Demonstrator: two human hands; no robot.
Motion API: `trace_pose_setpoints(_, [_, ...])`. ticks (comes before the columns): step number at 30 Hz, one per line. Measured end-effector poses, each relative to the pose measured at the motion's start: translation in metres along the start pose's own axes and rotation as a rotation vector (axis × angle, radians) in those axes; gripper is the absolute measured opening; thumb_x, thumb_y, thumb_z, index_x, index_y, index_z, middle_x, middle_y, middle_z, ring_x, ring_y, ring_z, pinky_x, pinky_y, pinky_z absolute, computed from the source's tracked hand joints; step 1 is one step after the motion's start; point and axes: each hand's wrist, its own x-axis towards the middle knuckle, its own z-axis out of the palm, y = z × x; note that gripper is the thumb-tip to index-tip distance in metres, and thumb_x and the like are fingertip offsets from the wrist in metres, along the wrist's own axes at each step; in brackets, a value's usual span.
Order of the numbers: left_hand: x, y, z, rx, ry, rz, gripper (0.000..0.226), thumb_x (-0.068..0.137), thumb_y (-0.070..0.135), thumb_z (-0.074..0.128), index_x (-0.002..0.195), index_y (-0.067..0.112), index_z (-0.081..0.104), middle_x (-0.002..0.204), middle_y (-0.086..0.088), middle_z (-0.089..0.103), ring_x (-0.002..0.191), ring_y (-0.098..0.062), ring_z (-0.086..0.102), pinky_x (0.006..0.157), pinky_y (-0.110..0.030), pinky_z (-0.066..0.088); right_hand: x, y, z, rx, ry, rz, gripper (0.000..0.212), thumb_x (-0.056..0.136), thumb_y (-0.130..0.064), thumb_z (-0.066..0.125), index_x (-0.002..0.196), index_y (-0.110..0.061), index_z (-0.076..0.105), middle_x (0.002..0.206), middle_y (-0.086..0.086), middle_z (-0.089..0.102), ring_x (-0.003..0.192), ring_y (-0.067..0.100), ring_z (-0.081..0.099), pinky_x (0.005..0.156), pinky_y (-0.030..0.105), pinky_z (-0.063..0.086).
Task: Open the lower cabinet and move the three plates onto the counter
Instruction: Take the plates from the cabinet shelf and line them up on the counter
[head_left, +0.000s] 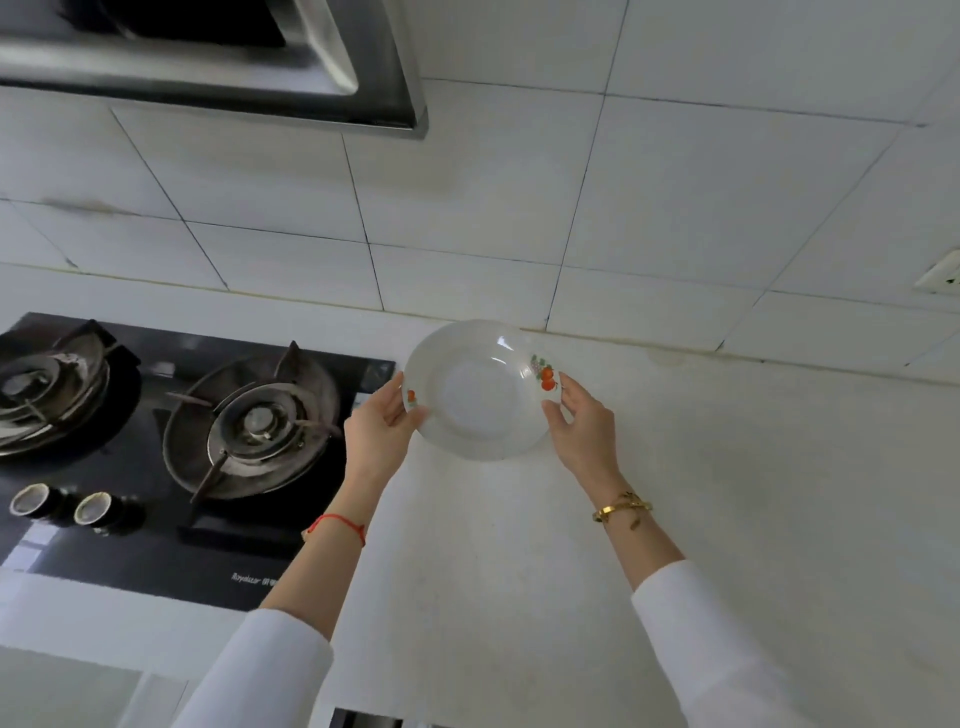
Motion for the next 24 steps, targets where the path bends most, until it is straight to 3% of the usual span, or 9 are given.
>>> trace_pose_setpoints(6, [0.064, -0.011, 0.017, 0.045, 0.003, -0.021, 0.056, 0.087, 0.013, 0.069, 0.139, 0.017, 0.05, 0.122, 0.003, 0.067, 0.115, -0.006, 0.06, 0.099, -0.015, 0.041, 0.061, 0.019, 0.027, -0.079, -0.088, -0.019, 0.041, 0.094, -0.012, 0.053, 0.134, -0.019, 0.052, 0.113, -0.016, 0.061, 0.1, -0.001, 0.054, 0.09, 0.01, 0.042])
trace_pose_setpoints(9, [0.091, -0.024, 0.027, 0.103, -0.007, -0.034, 0.057, 0.088, 0.015, 0.069, 0.141, 0.015, 0.048, 0.128, 0.0, 0.064, 0.12, -0.011, 0.058, 0.091, -0.006, 0.037, 0.084, 0.037, 0.04, -0.137, -0.135, -0.012, 0.042, 0.093, -0.01, 0.051, 0.135, -0.018, 0.05, 0.115, -0.01, 0.064, 0.102, 0.004, 0.057, 0.081, -0.001, 0.036])
trace_pose_setpoints(15, [0.134, -0.056, 0.047, 0.272, -0.044, -0.019, 0.058, 0.091, 0.023, 0.065, 0.144, 0.017, 0.043, 0.137, -0.002, 0.057, 0.131, -0.022, 0.049, 0.111, -0.037, 0.038, 0.117, 0.065, 0.061, -0.198, -0.162, 0.047, 0.047, 0.093, -0.012, 0.052, 0.139, -0.015, 0.045, 0.124, 0.001, 0.063, 0.113, 0.017, 0.059, 0.088, 0.016, 0.042])
trace_pose_setpoints(17, [0.142, -0.063, 0.053, 0.315, -0.046, -0.022, 0.057, 0.092, 0.024, 0.063, 0.145, 0.017, 0.042, 0.138, -0.001, 0.056, 0.133, -0.022, 0.046, 0.111, -0.03, 0.033, 0.124, 0.075, 0.068, -0.215, -0.164, 0.064, 0.05, 0.093, -0.013, 0.052, 0.141, -0.017, 0.042, 0.123, 0.002, 0.063, 0.113, 0.02, 0.058, 0.088, 0.021, 0.045])
trace_pose_setpoints(20, [0.151, -0.073, 0.062, 0.347, -0.05, -0.048, 0.057, 0.093, 0.023, 0.061, 0.146, 0.017, 0.04, 0.138, -0.002, 0.056, 0.132, -0.023, 0.047, 0.098, -0.016, 0.028, 0.132, 0.083, 0.074, -0.225, -0.161, 0.08, 0.05, 0.093, -0.013, 0.051, 0.142, -0.017, 0.041, 0.122, 0.001, 0.063, 0.115, 0.02, 0.054, 0.092, 0.024, 0.044])
trace_pose_setpoints(24, [0.158, -0.083, 0.067, 0.374, -0.065, -0.061, 0.059, 0.094, 0.024, 0.06, 0.148, 0.017, 0.037, 0.14, -0.005, 0.054, 0.131, -0.025, 0.047, 0.099, -0.019, 0.031, 0.137, 0.088, 0.08, -0.226, -0.162, 0.084, 0.05, 0.095, -0.013, 0.049, 0.144, -0.016, 0.038, 0.125, 0.002, 0.062, 0.12, 0.021, 0.051, 0.106, 0.037, 0.044])
